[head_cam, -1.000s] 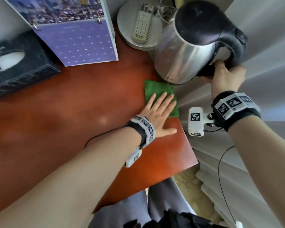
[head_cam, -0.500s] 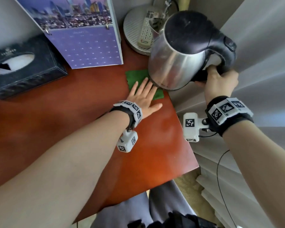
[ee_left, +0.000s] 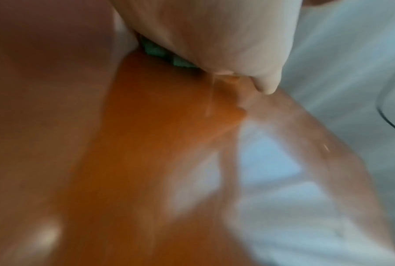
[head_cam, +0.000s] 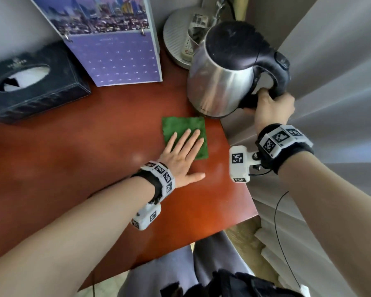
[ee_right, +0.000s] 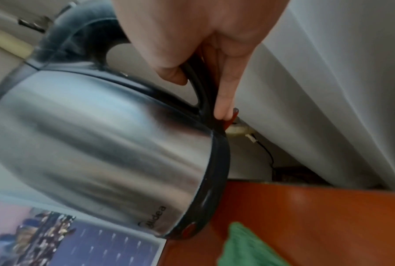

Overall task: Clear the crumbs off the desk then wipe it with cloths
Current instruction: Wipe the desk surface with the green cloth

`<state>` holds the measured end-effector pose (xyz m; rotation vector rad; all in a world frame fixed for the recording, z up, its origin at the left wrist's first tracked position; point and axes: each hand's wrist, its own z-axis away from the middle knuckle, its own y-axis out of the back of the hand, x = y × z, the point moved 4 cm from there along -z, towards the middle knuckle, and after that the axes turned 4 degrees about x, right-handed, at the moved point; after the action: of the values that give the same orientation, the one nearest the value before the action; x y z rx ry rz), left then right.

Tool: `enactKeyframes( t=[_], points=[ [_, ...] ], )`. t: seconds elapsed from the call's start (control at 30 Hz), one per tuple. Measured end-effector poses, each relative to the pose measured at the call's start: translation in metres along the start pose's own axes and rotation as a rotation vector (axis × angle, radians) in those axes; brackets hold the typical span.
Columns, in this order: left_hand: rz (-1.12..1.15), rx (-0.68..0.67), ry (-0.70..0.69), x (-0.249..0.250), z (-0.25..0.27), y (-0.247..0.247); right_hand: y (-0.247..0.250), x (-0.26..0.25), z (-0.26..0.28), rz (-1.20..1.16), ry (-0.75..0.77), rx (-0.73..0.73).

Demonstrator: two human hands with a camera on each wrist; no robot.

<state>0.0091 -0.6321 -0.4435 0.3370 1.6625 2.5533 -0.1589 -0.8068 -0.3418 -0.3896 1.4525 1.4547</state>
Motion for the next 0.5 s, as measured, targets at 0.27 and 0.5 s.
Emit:
enactKeyframes(
  t=[0.27,0.5],
  points=[
    [0.032,0.002,-0.084,0.028,0.043,-0.027,-0.05,-0.004,0.014,-0.044,-0.025,-0.103],
    [0.038,0.016,-0.059,0.027,0.043,-0.028,-0.066,0.003,0.015,-0.096,-0.023,-0.128]
  ],
)
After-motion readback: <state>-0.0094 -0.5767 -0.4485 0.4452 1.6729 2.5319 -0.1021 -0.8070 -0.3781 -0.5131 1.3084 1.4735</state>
